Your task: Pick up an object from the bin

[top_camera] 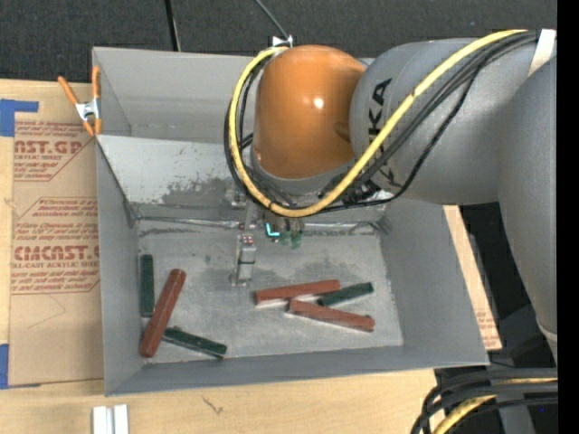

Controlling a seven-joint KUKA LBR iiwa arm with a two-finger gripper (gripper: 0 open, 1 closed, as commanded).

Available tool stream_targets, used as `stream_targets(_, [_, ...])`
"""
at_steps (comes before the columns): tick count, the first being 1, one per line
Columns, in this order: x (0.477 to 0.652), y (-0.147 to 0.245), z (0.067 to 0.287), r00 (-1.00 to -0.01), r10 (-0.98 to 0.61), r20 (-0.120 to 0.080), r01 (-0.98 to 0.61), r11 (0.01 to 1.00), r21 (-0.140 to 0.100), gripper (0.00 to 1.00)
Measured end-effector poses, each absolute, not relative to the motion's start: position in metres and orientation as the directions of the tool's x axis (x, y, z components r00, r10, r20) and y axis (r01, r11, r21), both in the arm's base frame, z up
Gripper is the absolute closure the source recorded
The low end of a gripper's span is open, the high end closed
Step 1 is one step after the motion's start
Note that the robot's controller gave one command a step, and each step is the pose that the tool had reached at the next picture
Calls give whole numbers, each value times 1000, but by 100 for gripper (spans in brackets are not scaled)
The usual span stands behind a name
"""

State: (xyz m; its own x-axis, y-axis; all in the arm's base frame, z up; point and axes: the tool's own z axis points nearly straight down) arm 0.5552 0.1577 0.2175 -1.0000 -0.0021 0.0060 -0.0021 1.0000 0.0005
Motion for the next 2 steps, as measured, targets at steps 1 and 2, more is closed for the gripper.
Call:
stream_targets(1, [557,157,222,-1000,-1,-2,-1,1000,2,0])
stream_targets(2, [549,137,172,-1000,-9,-8,-9,1000,3,0])
